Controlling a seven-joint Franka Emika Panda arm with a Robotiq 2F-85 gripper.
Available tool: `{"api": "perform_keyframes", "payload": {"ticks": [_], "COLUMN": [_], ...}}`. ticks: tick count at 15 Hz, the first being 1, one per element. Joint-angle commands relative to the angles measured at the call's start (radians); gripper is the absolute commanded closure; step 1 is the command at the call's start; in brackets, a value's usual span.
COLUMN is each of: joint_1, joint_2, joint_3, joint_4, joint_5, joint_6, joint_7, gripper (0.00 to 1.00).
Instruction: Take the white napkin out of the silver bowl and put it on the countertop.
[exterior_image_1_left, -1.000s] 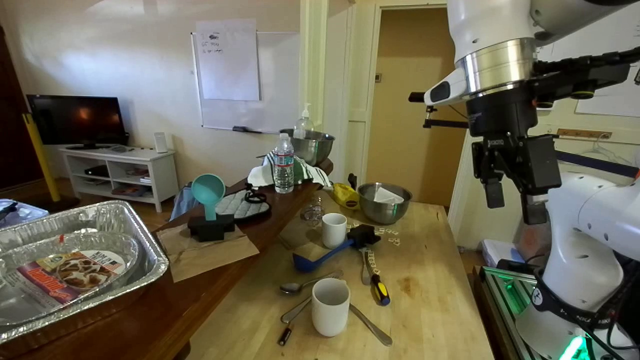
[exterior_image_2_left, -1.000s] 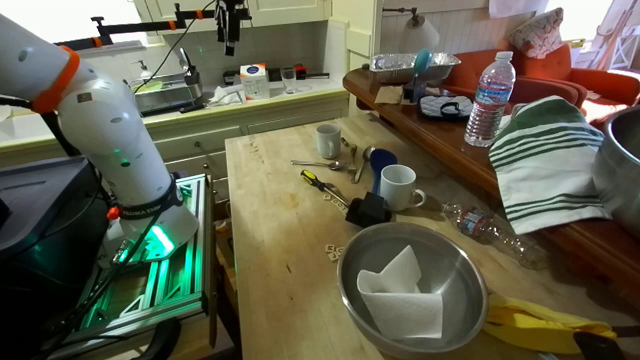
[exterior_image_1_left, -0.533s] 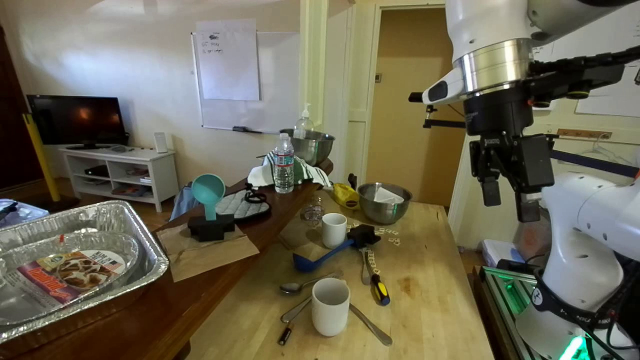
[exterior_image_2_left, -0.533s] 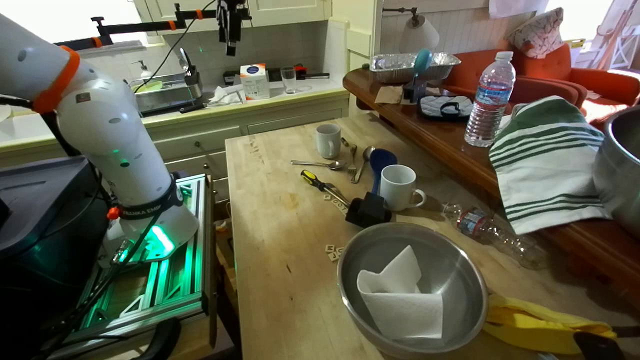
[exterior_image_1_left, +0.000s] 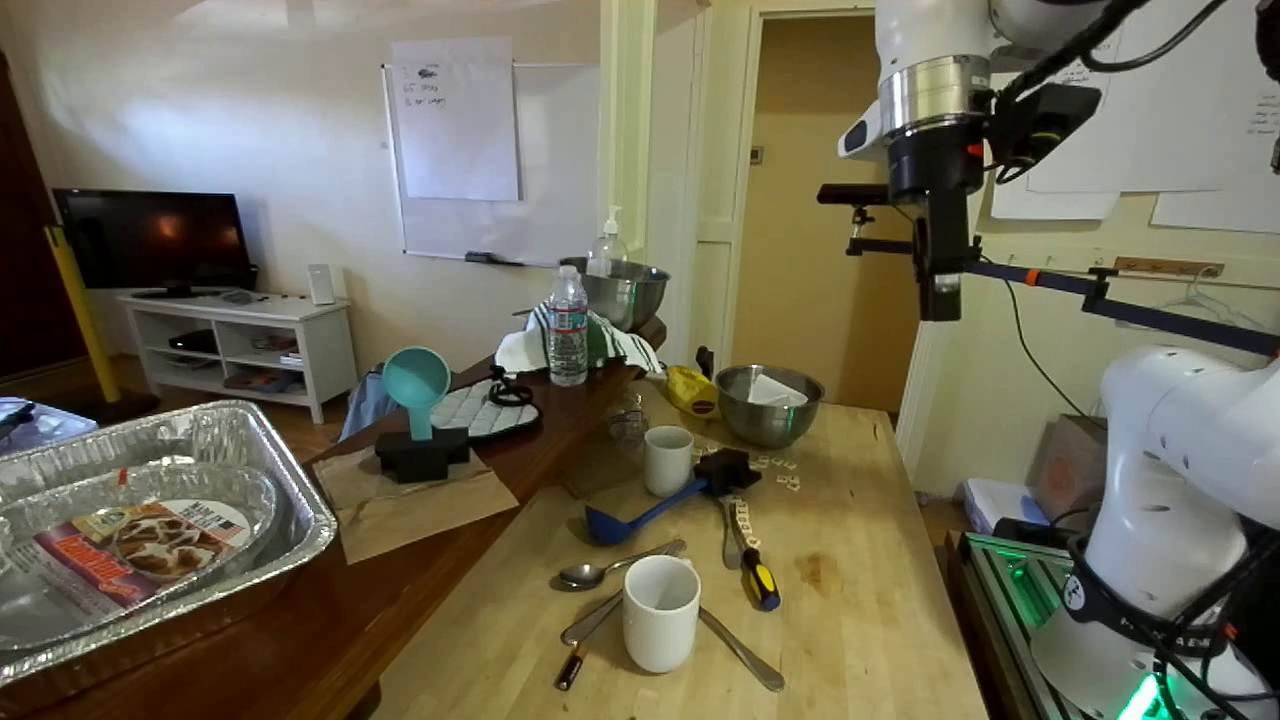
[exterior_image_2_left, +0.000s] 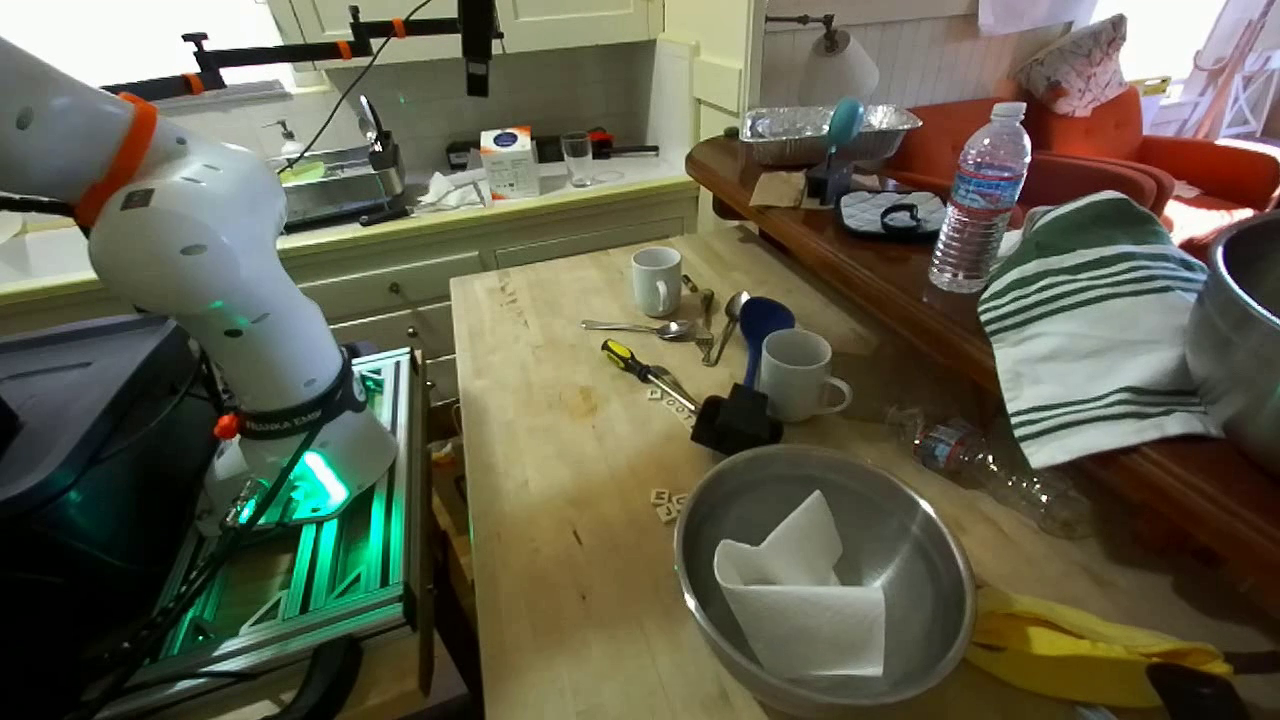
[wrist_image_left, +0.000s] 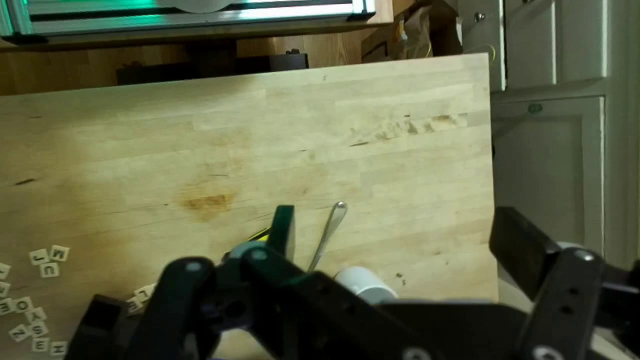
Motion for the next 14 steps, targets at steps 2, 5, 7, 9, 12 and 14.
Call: {"api": "perform_keyframes", "payload": {"ticks": [2,5,7,9,12,14], "joint_1": [-0.126,-0.176,-0.218,-0.247,-0.261,-0.277], "joint_2": [-0.031,0.003,0.052,0.105,0.095,0.140], "joint_3": [-0.121,-0.203,-0.235,-0.285,-0.296,-0.317], "joint_4": [0.030,0.049,0.055,0.052,0.040,0.043], "joint_5": [-0.074,-0.159,-0.259,-0.318,-0.301,-0.300], "joint_6": [-0.008,0.114,0.229,0.365,0.408,0.457], "joint_7": [-0.084,-0.205,-0.244,-0.261,-0.251,-0.259], "gripper": [0.00,0.00,0.00,0.00,0.00,0.00]}}
